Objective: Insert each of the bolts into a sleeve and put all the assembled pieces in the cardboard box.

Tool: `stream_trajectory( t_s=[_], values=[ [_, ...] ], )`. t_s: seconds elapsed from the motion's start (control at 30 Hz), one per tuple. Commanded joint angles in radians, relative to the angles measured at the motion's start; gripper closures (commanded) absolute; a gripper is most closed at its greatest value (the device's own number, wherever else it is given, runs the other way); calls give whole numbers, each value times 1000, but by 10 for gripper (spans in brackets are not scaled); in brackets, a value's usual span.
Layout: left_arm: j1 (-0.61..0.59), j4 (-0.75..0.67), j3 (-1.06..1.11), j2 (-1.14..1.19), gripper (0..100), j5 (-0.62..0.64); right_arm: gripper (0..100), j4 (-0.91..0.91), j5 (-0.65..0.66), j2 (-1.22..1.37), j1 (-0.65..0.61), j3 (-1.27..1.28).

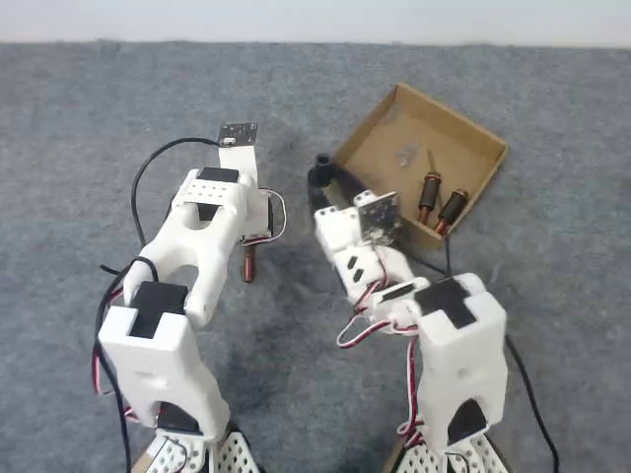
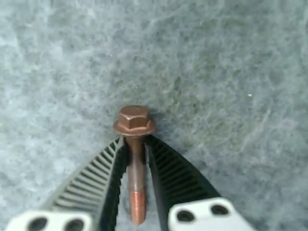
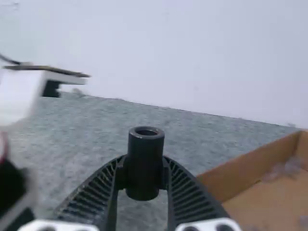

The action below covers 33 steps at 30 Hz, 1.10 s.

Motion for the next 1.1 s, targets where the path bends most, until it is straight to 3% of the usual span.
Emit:
stream_trajectory(
  t_s=[0.0, 0.33, 0.7, 1.07],
  values=[
    [-18, -40, -2, -43, 990, -8, 992, -77, -6, -41, -13, 12],
    [-18, -40, -2, -43, 990, -9, 992, -214, -9, -171, -36, 322],
    [-18, -40, -2, -43, 990, -9, 992, -479, -8, -179, -90, 583],
    [-18, -40, 1, -101, 990, -6, 992, -503, -8, -180, -114, 692]
  ],
)
